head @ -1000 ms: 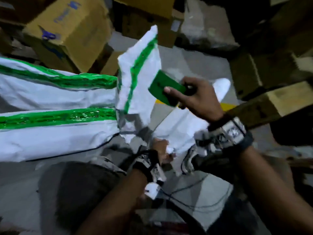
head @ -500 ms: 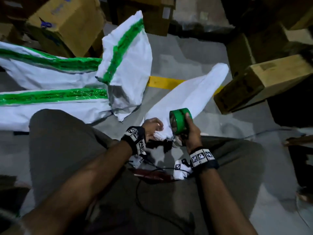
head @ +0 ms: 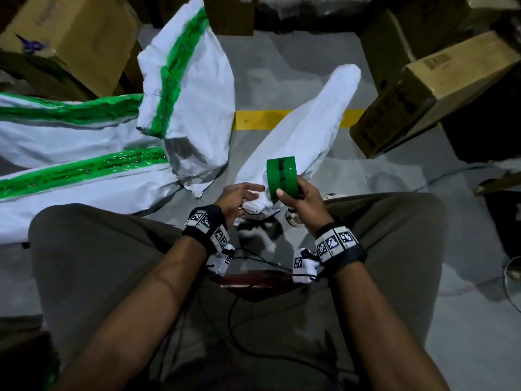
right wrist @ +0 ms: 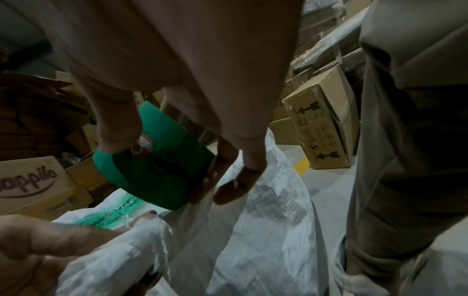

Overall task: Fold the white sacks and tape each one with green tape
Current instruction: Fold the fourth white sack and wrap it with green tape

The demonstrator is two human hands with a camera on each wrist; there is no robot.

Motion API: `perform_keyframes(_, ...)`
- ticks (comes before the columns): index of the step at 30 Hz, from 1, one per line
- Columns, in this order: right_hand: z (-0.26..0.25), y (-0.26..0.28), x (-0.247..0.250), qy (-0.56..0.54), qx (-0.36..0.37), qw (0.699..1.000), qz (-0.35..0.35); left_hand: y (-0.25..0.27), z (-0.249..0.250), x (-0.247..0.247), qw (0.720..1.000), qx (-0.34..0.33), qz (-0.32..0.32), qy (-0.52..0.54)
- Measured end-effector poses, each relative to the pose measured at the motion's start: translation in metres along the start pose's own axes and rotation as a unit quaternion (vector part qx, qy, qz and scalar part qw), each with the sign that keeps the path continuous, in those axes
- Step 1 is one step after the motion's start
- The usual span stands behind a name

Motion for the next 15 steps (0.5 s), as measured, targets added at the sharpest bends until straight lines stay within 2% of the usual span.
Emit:
perform_keyframes(6,0.003,-0.003,0.001,-0.007,-0.003,1.000,0.011,-0.003,-0.002,0.002,0.999,-0.031,0.006,-0.022)
perform_keyframes(11,0.013,-0.003,-0.006,-0.069,-0.071,0.995,0.019,-0.010,-0.007,0.001,0.999,-0.034,0.000,-0.039)
perform_keyframes(15,0.022,-0.006,-0.013,-0.118,-0.091,0.988,0.045,-0.018,-0.013,-0.001,0.997,-0.043,-0.019,-0.053)
Point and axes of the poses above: each hand's wrist, its own y-axis away from the middle knuckle, its own x-axis out of the back of the hand, z = x × y, the point moved 5 cm from there along -y, towards the middle knuckle, and after that the axes turned 11 degrees about z, right-handed, at the moved point
